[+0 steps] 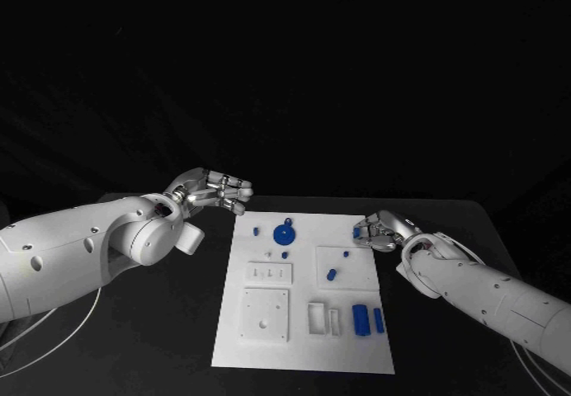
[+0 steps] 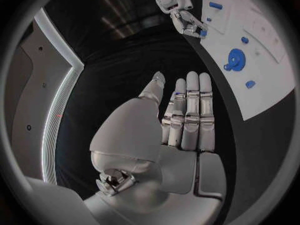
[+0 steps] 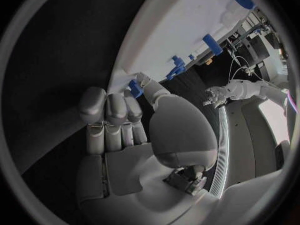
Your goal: Assemble the parts on the task board
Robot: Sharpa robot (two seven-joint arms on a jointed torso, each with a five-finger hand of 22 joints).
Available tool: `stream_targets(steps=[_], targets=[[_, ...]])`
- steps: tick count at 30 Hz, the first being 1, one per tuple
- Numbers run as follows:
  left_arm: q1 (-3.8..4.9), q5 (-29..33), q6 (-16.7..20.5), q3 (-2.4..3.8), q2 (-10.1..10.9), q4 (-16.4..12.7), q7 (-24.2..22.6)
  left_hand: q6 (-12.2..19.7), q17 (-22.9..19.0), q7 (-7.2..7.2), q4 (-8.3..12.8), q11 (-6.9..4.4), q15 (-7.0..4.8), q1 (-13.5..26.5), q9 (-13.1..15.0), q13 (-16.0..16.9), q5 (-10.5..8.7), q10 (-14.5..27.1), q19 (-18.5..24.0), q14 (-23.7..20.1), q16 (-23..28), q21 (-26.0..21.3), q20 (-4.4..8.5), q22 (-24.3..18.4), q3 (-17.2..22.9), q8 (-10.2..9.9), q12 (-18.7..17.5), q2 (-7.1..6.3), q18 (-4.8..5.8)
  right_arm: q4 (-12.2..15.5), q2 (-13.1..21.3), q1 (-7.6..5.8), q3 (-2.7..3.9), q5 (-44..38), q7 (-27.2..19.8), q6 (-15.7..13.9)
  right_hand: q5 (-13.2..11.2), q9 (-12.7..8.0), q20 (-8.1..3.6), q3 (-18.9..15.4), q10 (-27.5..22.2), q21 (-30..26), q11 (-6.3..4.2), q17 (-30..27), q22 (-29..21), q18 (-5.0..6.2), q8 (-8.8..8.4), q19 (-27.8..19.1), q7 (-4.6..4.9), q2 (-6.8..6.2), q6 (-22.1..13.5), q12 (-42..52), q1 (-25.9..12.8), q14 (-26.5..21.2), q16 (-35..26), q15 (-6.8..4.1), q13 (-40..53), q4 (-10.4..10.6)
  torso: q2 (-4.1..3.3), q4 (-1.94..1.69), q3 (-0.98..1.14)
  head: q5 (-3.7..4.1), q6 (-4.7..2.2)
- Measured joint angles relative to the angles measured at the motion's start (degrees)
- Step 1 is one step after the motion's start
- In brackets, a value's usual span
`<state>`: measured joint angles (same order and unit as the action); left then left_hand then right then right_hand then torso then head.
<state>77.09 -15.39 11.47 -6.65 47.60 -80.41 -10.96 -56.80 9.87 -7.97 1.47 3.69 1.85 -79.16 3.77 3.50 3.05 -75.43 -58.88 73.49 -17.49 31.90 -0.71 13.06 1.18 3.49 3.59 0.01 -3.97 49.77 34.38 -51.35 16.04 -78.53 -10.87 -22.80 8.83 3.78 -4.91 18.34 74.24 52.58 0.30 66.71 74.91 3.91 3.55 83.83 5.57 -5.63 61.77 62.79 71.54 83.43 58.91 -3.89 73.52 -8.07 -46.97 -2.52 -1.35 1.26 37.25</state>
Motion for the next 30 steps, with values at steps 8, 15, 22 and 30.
stream_targets(steps=[8,15,22,30], targets=[[0.00,0.0,-0.1,0.00,0.0,0.0,0.1,0.0,0.0,0.00,0.0,0.00,0.00,0.0,0.0,0.0,0.00,0.0,0.0,0.0,0.0,0.0,0.00,0.0,0.0,0.0,0.0,0.00,0.00,-0.1,-0.1,0.01,0.00,0.1,0.1,-1.0,-3.1,0.7,-0.63,3.1,0.8,0.3,-0.75,0.3,0.0,0.01,-0.11,0.2,-1.39,2.05,6.3,0.4,0.1,0.1,0.3,-0.72,0.2,-1.1,0.02,0.05,0.03,-0.08,-0.01],[0.00,-0.1,-0.2,0.00,0.0,0.0,0.2,0.0,0.0,0.00,0.0,0.36,0.00,0.0,0.0,0.0,0.00,0.9,0.0,0.0,0.0,0.0,0.00,0.1,0.0,0.0,0.0,0.00,0.00,-0.1,-0.2,0.01,-0.01,0.1,0.1,-2.4,-5.1,0.9,-1.26,2.2,0.9,0.4,-1.15,0.6,0.0,0.01,-0.08,0.2,-1.19,3.81,7.4,0.4,0.3,0.2,0.3,-1.21,0.2,-2.1,0.02,0.04,0.04,-0.04,0.07],[0.00,-0.1,-0.3,0.00,0.0,0.0,0.2,0.0,0.0,0.00,0.0,0.51,0.20,0.0,0.0,0.0,0.00,1.3,0.1,-0.2,0.0,0.0,-0.13,0.1,0.0,0.0,0.0,0.00,0.00,0.2,-0.2,0.01,0.00,0.1,0.4,-3.6,-5.1,0.9,-1.33,1.8,0.9,0.4,-1.15,0.7,0.0,0.00,-0.09,0.1,-1.18,4.21,7.4,0.2,0.3,0.2,0.3,-1.22,0.2,-2.5,0.01,0.04,0.04,0.04,0.14],[0.00,-0.6,-0.3,0.00,0.1,0.0,0.5,0.0,0.3,0.00,-0.3,0.60,-0.24,0.0,0.0,0.0,0.00,1.4,0.0,0.3,-1.3,0.9,0.03,0.6,0.0,0.0,0.0,0.00,0.00,3.6,0.9,0.00,-0.01,0.1,1.5,-4.7,-3.3,0.9,-1.33,2.5,0.9,0.4,-1.14,1.1,0.0,-0.01,-0.29,0.1,-1.17,4.39,7.4,0.1,0.1,0.2,0.3,-1.22,0.4,-3.2,0.05,0.11,0.07,0.04,-0.08]])
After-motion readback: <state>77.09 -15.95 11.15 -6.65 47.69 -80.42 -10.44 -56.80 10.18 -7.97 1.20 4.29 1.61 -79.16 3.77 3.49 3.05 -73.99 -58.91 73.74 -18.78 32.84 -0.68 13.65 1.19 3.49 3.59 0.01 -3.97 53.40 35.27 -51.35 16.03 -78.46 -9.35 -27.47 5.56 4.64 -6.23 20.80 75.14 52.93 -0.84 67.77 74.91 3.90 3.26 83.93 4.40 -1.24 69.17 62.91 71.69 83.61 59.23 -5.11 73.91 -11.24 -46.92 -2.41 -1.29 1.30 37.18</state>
